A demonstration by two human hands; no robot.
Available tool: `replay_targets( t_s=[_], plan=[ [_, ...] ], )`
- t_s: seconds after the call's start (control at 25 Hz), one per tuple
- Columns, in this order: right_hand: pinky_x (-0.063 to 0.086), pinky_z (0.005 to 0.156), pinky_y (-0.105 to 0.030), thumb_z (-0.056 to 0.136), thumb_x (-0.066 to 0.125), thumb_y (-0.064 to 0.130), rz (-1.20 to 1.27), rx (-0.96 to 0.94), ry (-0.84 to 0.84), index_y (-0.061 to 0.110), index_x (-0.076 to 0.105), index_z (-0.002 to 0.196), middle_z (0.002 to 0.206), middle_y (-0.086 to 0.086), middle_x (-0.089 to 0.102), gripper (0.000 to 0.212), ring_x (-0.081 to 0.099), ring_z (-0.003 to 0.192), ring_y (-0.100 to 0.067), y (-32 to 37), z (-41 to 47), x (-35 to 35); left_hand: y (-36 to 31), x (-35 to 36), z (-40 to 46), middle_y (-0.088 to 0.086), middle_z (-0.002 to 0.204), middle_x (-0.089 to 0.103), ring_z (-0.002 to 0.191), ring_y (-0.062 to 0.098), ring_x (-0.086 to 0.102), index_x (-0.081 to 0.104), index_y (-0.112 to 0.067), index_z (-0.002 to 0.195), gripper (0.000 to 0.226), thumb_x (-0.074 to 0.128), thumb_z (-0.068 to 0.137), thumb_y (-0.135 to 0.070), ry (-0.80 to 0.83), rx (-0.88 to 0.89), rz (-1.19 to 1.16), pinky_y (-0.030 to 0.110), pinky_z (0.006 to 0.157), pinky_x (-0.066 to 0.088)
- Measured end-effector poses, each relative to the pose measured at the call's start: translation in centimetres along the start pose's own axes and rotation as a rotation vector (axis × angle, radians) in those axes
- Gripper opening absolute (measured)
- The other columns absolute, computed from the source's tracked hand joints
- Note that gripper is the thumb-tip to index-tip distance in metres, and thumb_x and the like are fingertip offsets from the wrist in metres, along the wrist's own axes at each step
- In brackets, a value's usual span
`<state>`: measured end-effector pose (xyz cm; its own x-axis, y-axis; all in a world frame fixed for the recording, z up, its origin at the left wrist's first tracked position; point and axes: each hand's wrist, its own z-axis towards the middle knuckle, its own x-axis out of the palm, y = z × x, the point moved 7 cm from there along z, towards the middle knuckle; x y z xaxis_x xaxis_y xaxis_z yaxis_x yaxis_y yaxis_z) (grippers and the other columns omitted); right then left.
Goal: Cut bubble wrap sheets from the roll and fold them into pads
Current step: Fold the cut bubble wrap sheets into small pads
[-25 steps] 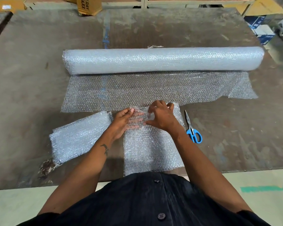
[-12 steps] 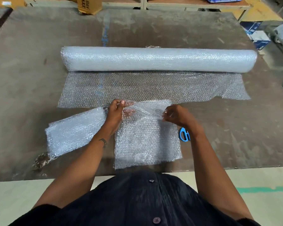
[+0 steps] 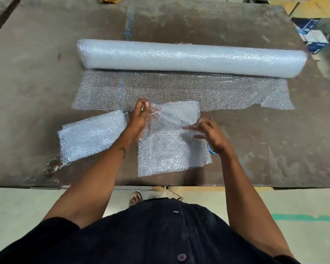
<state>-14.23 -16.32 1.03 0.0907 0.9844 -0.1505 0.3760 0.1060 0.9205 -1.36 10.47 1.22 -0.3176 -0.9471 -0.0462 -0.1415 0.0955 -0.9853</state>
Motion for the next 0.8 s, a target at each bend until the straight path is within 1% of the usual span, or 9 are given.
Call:
replay_targets(
  t_s=[0.08, 0.2, 0.28, 0.36, 0.52, 0.6, 0.68, 0.76, 0.8],
  plan=[
    [0.054, 0.101, -0.06, 0.098, 0.064, 0.05, -0.091, -0.089, 0.029, -0.003, 0.062, 0.11, 0.113, -0.021, 0.076, 0.055, 0.072, 0.118, -0.031, 0.7, -0.8, 0.2, -0.8, 0.6, -2.2, -0.007, 0.105, 0.054, 0.096, 0.02, 0.052, 0.052, -0.045, 0.106, 0.009, 0.054, 0.104, -0.053, 0.012, 0.083, 0.052, 0.043, 0.089, 0.046],
    [0.055, 0.098, -0.043, 0.099, 0.074, 0.039, -0.257, -0.208, 0.078, 0.007, 0.064, 0.092, 0.102, -0.011, 0.079, 0.035, 0.075, 0.11, -0.024, 1.8, -1.5, 0.8, -0.1, 0.7, -5.9, 0.004, 0.127, 0.057, 0.12, 0.015, 0.057, 0.051, -0.044, 0.114, 0.015, 0.061, 0.105, -0.039, 0.073, 0.177, 0.177, 0.036, 0.1, 0.047],
    [0.053, 0.091, -0.033, 0.095, 0.081, 0.033, -0.388, -0.268, 0.056, 0.017, 0.071, 0.093, 0.095, 0.002, 0.079, 0.019, 0.073, 0.098, -0.01, 1.9, -1.8, 0.2, 0.6, 0.5, -7.8, -0.003, 0.136, 0.062, 0.136, 0.013, 0.054, 0.059, -0.029, 0.106, 0.015, 0.073, 0.1, -0.029, 0.098, 0.226, 0.276, 0.038, 0.112, 0.043],
    [0.056, 0.089, -0.029, 0.091, 0.085, 0.02, -0.436, -0.283, 0.027, 0.021, 0.075, 0.093, 0.096, 0.01, 0.08, 0.01, 0.073, 0.096, -0.003, 1.1, -2.1, -1.1, 0.8, 0.2, -9.8, -0.01, 0.137, 0.065, 0.138, 0.01, 0.053, 0.067, -0.022, 0.097, 0.019, 0.084, 0.089, -0.023, 0.073, 0.313, 0.426, 0.036, 0.118, 0.039],
    [0.06, 0.094, -0.034, 0.085, 0.078, -0.005, -0.583, -0.288, -0.028, 0.023, 0.078, 0.086, 0.097, 0.012, 0.08, 0.028, 0.075, 0.096, 0.001, -0.7, -2.9, -2.1, 2.5, -1.0, -13.0, -0.021, 0.129, 0.07, 0.127, 0.009, 0.061, 0.071, -0.028, 0.089, 0.03, 0.092, 0.077, -0.011, 0.059, 0.402, 0.667, 0.05, 0.11, 0.045],
    [0.061, 0.087, -0.03, 0.08, 0.074, -0.012, -0.646, -0.307, -0.003, 0.022, 0.078, 0.083, 0.092, 0.01, 0.079, 0.035, 0.073, 0.085, 0.007, -1.5, -3.5, -1.8, 3.2, -1.0, -13.9, -0.017, 0.126, 0.072, 0.124, 0.008, 0.063, 0.074, -0.024, 0.091, 0.031, 0.091, 0.074, -0.004, 0.102, 0.448, 0.722, 0.047, 0.109, 0.047],
    [0.058, 0.086, -0.029, 0.072, 0.078, -0.01, -0.777, -0.39, 0.008, 0.031, 0.078, 0.081, 0.089, 0.015, 0.076, 0.042, 0.07, 0.086, 0.006, -2.0, -4.4, -1.3, 3.6, -0.8, -14.8, -0.014, 0.125, 0.072, 0.121, 0.006, 0.063, 0.078, -0.021, 0.095, 0.027, 0.09, 0.077, -0.005, 0.141, 0.473, 0.763, 0.042, 0.109, 0.048],
    [0.037, 0.091, -0.033, 0.069, 0.083, 0.01, -0.949, -0.429, 0.002, 0.039, 0.077, 0.08, 0.098, 0.019, 0.073, 0.032, 0.064, 0.103, -0.007, -2.8, -4.9, -1.1, 4.1, -0.9, -15.7, -0.019, 0.127, 0.069, 0.122, 0.001, 0.059, 0.078, -0.024, 0.101, 0.024, 0.087, 0.083, -0.011, 0.18, 0.48, 0.82, 0.042, 0.109, 0.047],
    [0.026, 0.088, -0.034, 0.071, 0.079, 0.023, -0.982, -0.426, -0.005, 0.041, 0.077, 0.082, 0.102, 0.019, 0.07, 0.021, 0.059, 0.109, -0.008, -2.9, -5.5, -1.2, 4.4, -1.0, -16.3, -0.021, 0.131, 0.066, 0.125, 0.0, 0.057, 0.077, -0.028, 0.105, 0.021, 0.082, 0.087, -0.018, 0.195, 0.469, 0.859, 0.045, 0.11, 0.045]
  ],
)
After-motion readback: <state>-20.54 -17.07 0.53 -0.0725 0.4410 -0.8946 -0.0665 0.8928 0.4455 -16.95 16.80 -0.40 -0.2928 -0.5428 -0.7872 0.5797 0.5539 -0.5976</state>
